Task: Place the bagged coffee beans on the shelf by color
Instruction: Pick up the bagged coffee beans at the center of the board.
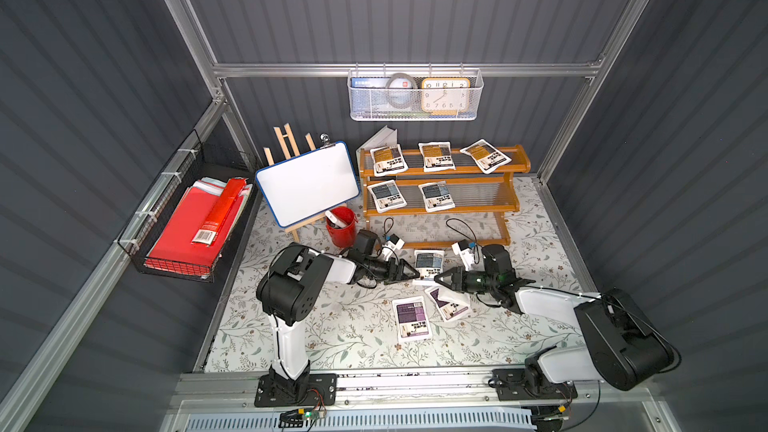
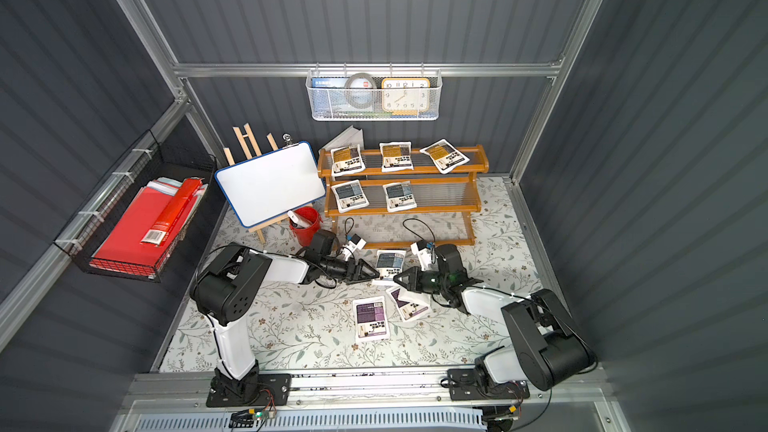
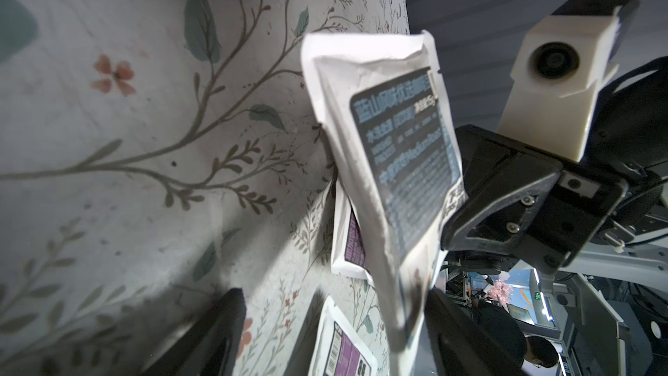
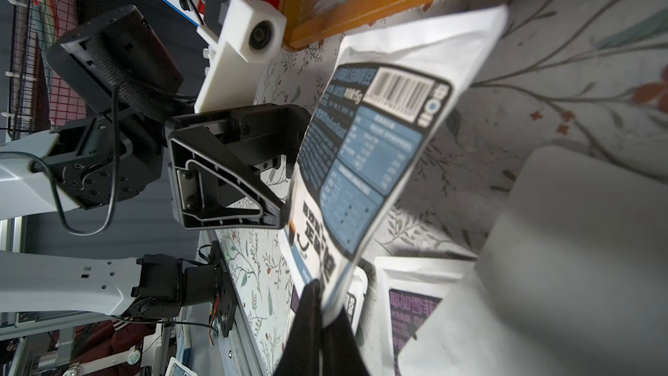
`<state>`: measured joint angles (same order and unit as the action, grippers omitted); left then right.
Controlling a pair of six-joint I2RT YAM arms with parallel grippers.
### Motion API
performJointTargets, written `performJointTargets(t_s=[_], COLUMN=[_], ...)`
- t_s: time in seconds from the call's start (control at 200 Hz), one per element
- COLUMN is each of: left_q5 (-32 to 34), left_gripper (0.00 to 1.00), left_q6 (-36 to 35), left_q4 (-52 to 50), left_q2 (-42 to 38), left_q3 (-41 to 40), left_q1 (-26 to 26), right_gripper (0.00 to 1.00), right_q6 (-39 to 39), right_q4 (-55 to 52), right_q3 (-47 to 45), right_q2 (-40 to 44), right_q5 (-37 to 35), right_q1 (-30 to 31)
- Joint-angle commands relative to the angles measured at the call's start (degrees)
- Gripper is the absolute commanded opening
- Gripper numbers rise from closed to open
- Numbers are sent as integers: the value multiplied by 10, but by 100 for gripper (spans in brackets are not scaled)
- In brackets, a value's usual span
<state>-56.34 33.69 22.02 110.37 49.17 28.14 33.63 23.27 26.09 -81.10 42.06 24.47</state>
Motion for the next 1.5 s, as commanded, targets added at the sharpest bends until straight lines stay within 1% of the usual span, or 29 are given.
performJointTargets(t_s=[0.0,0.205,0.305,0.375,0.42,0.45,0.56,0.695,0.73,0.75,0.78,0.82,0.875,0.991,1.096,1.196,1.306,1.361,1.496], left_q5=[-18,-27,-28,-29,-31,-33,-32,-21,-10,-5,5,21,39,82,120,148,163,163,168], left_gripper=[80,75,67,58,54,49,22,0,0,0,0,0,0,0,0,0,0,0,0], left_q6=[22,67,83,91,92,95,97,105,107,109,114,125,143,173,211,272,339,350,337], left_q4=[36,97,121,129,132,136,144,151,151,150,151,157,171,189,225,282,366,380,353], left_q2=[-9,4,10,15,17,17,15,11,9,9,9,8,6,-3,-9,-4,5,8,5], left_q3=[-3,1,2,3,3,1,-3,-4,-2,0,4,7,12,21,27,25,6,4,11], left_q1=[0,0,0,0,0,0,-1,0,0,0,-1,0,0,0,-1,-1,2,4,11], right_gripper=[0,0,0,0,0,0,0,0,0,2,6,17,27,41,44,44,44,44,44], right_q6=[0,-13,-24,-30,-34,-36,-39,-31,-28,-25,-18,-5,16,75,135,190,206,208,222], right_q4=[18,0,-13,-23,-31,-34,-42,-43,-40,-38,-35,-29,-17,45,120,198,218,219,246], right_q3=[19,26,27,30,32,33,41,50,52,51,53,52,47,23,-1,-24,-26,-23,-22], right_q2=[-10,-25,-25,-26,-27,-28,-28,-29,-29,-28,-28,-27,-23,-13,-12,-20,-28,-29,-36], right_q5=[26,40,37,33,31,29,24,11,10,8,1,-9,-29,-64,-83,-91,-98,-106,-121], right_q1=[3,15,19,21,21,22,22,21,22,22,22,21,21,21,21,21,21,20,20])
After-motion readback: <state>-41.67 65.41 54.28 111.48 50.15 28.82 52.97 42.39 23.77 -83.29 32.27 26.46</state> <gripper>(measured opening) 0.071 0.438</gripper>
